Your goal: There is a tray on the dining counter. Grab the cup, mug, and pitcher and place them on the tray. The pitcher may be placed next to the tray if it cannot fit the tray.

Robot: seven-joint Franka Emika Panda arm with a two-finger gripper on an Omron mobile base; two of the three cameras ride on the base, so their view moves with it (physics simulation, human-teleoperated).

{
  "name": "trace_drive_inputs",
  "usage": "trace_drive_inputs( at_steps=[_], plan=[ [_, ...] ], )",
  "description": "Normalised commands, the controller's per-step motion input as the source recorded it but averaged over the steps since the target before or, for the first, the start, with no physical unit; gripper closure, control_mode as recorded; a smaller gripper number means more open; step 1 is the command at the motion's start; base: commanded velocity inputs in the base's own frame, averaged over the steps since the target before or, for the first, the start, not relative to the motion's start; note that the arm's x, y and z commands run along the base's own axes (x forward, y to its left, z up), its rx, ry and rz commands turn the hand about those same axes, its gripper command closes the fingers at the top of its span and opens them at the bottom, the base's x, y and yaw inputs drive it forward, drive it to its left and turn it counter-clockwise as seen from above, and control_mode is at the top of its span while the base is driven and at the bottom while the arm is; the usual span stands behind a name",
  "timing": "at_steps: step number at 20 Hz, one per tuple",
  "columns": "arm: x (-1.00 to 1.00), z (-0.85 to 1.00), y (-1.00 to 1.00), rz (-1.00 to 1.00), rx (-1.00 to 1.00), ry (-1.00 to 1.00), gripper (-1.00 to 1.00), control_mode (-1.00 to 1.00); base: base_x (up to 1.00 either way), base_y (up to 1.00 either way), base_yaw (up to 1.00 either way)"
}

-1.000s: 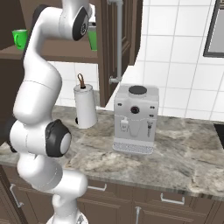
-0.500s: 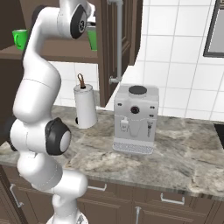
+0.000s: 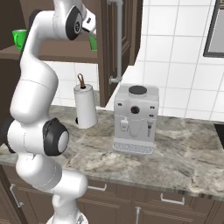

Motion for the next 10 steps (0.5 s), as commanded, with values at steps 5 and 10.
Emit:
trace_drive_inputs(
  at_steps=[5,10],
  plan=[
    [0.00,0.00,0.00,-0.08,0.39,0.00,-1.00,-1.00,0.00,0.00,0.00],
    [0.03,-0.02,0.00,-0.04,0.32,0.00,-1.00,-1.00,0.00,0.00,0.00]
  ],
)
